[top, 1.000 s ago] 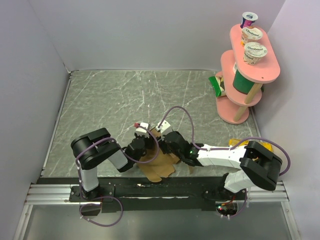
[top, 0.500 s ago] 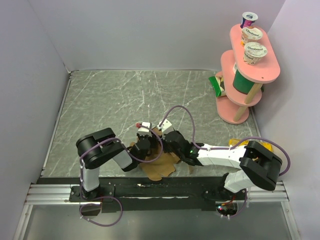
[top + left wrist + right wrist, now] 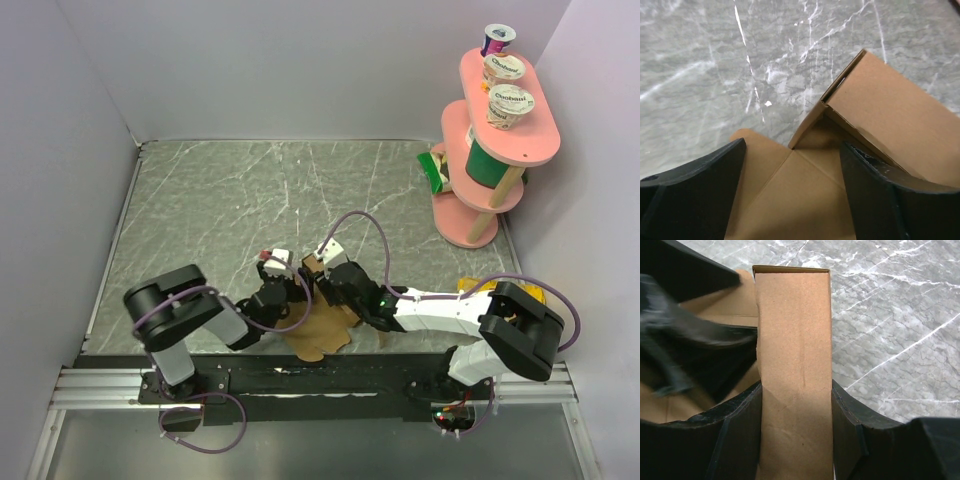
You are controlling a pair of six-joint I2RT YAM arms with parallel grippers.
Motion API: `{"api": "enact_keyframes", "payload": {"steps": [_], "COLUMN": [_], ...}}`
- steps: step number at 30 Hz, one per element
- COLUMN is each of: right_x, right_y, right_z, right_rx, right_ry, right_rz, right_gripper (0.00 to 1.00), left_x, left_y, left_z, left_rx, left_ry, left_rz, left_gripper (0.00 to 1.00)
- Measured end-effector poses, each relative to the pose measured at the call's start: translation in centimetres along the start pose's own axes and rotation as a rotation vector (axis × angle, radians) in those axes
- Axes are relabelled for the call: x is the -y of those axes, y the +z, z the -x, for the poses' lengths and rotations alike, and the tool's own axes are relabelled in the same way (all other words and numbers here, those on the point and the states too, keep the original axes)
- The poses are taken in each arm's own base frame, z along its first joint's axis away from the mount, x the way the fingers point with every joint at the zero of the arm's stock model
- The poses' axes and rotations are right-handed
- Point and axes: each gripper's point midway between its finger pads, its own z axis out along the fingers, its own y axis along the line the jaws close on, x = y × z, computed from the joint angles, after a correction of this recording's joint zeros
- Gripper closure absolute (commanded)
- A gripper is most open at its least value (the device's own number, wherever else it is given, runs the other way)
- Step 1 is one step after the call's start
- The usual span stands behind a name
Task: Fold the paper box
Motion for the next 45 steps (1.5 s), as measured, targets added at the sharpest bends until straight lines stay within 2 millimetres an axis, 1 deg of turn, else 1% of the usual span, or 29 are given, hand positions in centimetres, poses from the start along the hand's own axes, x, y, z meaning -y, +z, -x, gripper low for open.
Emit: {"api": "enact_keyframes", "payload": {"steps": [6, 7, 11, 13, 14, 17, 19, 21, 24, 25, 26, 27, 29, 32, 33, 35, 38, 40, 43, 45], "right_x": [0.3, 0.3, 0.6, 0.4, 0.7, 0.5, 0.0, -0.6, -1.4, -1.6, -1.8, -2.0, -2.1, -2.0, -1.8, -0.8, 1.5, 3.5, 6.3, 7.6], "right_y": [0.1, 0.2, 0.5, 0.7, 0.8, 1.3, 2.1, 3.1, 4.0, 4.1, 4.3, 4.5, 4.8, 4.8, 4.8, 4.6, 3.5, 2.0, -0.8, -2.3], "right_z": [0.0, 0.1, 0.3, 0.5, 0.6, 1.4, 2.3, 3.3, 4.5, 4.8, 5.3, 5.8, 7.0, 8.1, 8.4, 8.9, 10.5, 12.1, 14.4, 15.0], "right_rx": [-0.003, -0.003, 0.000, 0.005, 0.005, 0.011, 0.014, 0.024, 0.041, 0.045, 0.050, 0.058, 0.077, 0.102, 0.107, 0.116, 0.145, 0.192, 0.266, 0.298], "right_ry": [-0.024, -0.030, -0.056, -0.072, -0.073, -0.115, -0.148, -0.179, -0.212, -0.219, -0.225, -0.229, -0.236, -0.229, -0.222, -0.196, -0.141, -0.092, -0.004, 0.045], "right_rz": [0.011, 0.016, 0.058, 0.106, 0.112, 0.170, 0.209, 0.243, 0.286, 0.298, 0.307, 0.312, 0.316, 0.322, 0.328, 0.319, 0.290, 0.257, 0.206, 0.181], "right_gripper": [0.58, 0.58, 0.58, 0.57, 0.57, 0.57, 0.56, 0.54, 0.38, 0.26, 0.23, 0.13, 0.07, 0.03, 0.00, 0.00, 0.00, 0.00, 0.00, 0.01], "left_x": [-0.1, -0.2, -0.9, -1.2, -1.5, -2.6, -3.1, -3.2, -3.4, -3.5, -3.7, -4.0, -4.8, -5.8, -5.9, -6.2, -6.7, -7.5, -8.4, -8.2], "left_y": [-2.1, -2.5, -4.1, -4.3, -4.4, -5.1, -5.9, -6.4, -6.7, -6.8, -6.8, -6.7, -6.6, -6.5, -6.5, -6.5, -6.4, -6.0, -4.6, -3.7], "left_z": [2.0, 2.2, 3.2, 3.9, 4.3, 4.9, 5.1, 5.3, 5.8, 5.8, 5.8, 5.8, 5.5, 5.1, 5.1, 5.6, 6.7, 6.9, 6.2, 5.5], "left_rx": [0.005, 0.002, -0.009, -0.014, -0.011, -0.007, -0.008, -0.011, -0.015, -0.018, -0.023, -0.026, -0.040, -0.062, -0.065, -0.061, -0.030, -0.032, -0.078, -0.111], "left_ry": [-0.025, -0.026, -0.025, -0.033, -0.041, -0.061, -0.070, -0.077, -0.078, -0.080, -0.082, -0.083, -0.087, -0.091, -0.093, -0.096, -0.108, -0.114, -0.092, -0.068], "left_rz": [-0.021, -0.026, -0.034, -0.047, -0.051, -0.065, -0.087, -0.119, -0.146, -0.146, -0.146, -0.139, -0.111, -0.076, -0.073, -0.065, -0.058, -0.045, -0.028, -0.045], "left_gripper": [0.12, 0.10, 0.12, 0.13, 0.13, 0.13, 0.13, 0.13, 0.13, 0.13, 0.12, 0.12, 0.11, 0.10, 0.10, 0.09, 0.13, 0.16, 0.19, 0.20]}}
